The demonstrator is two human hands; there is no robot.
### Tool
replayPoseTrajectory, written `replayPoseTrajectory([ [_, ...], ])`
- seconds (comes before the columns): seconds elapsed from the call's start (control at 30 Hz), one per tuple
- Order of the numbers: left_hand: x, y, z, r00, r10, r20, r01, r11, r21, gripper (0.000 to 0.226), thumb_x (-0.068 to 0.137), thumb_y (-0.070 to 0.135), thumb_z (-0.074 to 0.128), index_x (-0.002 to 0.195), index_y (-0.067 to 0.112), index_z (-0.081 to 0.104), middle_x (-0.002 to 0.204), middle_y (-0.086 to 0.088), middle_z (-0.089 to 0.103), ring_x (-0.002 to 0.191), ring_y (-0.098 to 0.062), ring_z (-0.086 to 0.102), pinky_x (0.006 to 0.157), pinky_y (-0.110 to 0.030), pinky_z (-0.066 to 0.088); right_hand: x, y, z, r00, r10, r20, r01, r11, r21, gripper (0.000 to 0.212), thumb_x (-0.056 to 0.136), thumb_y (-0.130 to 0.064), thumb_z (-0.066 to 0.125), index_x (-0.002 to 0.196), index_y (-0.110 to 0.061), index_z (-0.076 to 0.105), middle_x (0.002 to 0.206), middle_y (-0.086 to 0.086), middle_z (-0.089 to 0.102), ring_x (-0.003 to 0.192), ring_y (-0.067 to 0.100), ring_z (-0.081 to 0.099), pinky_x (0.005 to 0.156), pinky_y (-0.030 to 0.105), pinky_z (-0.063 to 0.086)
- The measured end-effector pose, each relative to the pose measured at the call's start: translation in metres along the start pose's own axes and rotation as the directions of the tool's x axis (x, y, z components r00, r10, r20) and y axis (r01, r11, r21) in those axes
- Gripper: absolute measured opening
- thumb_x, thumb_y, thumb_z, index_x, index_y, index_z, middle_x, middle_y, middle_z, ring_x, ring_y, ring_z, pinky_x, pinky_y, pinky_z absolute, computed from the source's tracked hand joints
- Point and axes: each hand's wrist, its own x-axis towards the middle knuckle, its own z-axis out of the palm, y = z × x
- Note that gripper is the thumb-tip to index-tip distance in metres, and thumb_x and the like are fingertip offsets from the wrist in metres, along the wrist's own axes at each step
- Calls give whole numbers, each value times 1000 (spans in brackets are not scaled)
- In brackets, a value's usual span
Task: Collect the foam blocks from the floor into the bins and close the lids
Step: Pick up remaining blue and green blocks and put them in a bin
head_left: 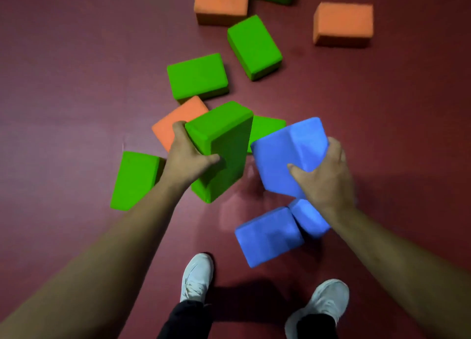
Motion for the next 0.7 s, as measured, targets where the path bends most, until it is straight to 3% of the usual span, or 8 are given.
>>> replayPoseTrajectory([
  [0.07, -20, 66, -41, 992, 125, -24, -126, 991, -33, 104, 56, 27, 88, 138, 15, 27, 129, -4, 51, 114, -18, 52, 90, -24, 41, -9, -40, -66, 999, 14, -41, -12, 999, 53, 86, 69, -36, 84, 136, -6, 41, 132, 18, 53, 118, 38, 54, 95, 46, 46],
  [0.17, -56, 165, -102, 946, 324, 7, -324, 946, -25, 106, 54, 28, 84, 144, 17, 31, 141, -5, 44, 128, -21, 45, 110, -38, 37, -32, -101, -171, 989, 40, -140, -28, 996, 86, 84, 68, -32, 86, 134, -1, 44, 130, 19, 53, 119, 37, 53, 97, 42, 43],
  [0.3, -116, 290, -183, 889, 458, -7, -458, 888, -42, 96, 58, 14, 86, 140, 15, 35, 134, -5, 48, 124, -23, 46, 107, -40, 38, -81, -176, -300, 948, 53, -313, -25, 995, 92, 84, 69, -34, 85, 135, -3, 43, 132, 17, 52, 119, 38, 54, 94, 43, 44],
  [0.43, -184, 383, -246, 821, 568, -51, -571, 818, -70, 96, 56, 20, 81, 140, 15, 34, 135, -8, 47, 126, -25, 45, 107, -43, 38, -150, -227, -400, 868, 106, -486, -54, 991, 121, 86, 70, -37, 83, 137, -3, 42, 134, 17, 51, 120, 38, 53, 95, 44, 45],
  [0.7, -295, 477, -274, 665, 744, -64, -745, 657, -116, 93, 57, 16, 87, 134, 24, 36, 129, -4, 51, 118, -24, 50, 102, -45, 43, -278, -227, -513, 679, 280, -679, -139, 957, 256, 84, 68, -32, 86, 135, -3, 45, 132, 17, 54, 121, 36, 53, 98, 41, 43],
])
